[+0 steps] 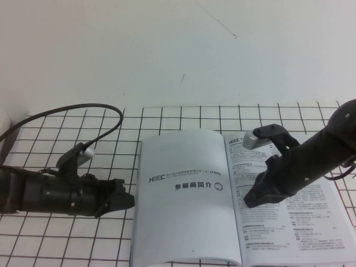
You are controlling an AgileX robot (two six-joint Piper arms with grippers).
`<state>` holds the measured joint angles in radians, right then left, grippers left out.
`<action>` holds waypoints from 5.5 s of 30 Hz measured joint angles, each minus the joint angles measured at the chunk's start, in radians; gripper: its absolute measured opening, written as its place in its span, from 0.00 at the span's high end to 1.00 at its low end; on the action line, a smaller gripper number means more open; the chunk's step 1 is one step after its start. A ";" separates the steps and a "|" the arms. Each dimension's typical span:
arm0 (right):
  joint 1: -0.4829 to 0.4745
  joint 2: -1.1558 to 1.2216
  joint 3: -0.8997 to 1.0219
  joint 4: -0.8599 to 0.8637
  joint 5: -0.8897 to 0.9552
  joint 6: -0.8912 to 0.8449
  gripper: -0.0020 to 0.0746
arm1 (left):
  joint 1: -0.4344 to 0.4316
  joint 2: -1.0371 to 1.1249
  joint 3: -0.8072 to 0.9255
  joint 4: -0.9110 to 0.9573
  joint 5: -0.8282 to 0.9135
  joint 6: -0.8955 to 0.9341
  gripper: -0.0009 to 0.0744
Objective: Close book
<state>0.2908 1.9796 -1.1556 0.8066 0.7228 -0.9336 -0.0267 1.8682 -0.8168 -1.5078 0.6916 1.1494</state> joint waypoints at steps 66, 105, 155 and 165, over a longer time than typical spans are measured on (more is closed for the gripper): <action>-0.040 -0.361 -0.133 -0.109 -0.012 0.094 0.98 | -0.340 -0.346 -0.637 0.331 0.135 -0.279 0.99; -0.040 -1.650 0.235 -0.696 0.312 0.581 0.98 | -0.340 -1.354 -0.011 1.151 -0.132 -0.733 0.99; -0.040 -1.650 0.587 -0.696 0.119 0.442 0.98 | -0.244 -1.561 0.536 1.192 -0.574 -0.831 0.99; -0.040 -1.650 0.589 -0.694 0.119 0.442 0.98 | -0.032 -1.831 0.826 1.258 -0.575 -0.904 0.99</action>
<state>0.2513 0.3298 -0.5666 0.1123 0.8422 -0.4913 -0.0583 0.0373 0.0093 -0.2493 0.1166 0.2452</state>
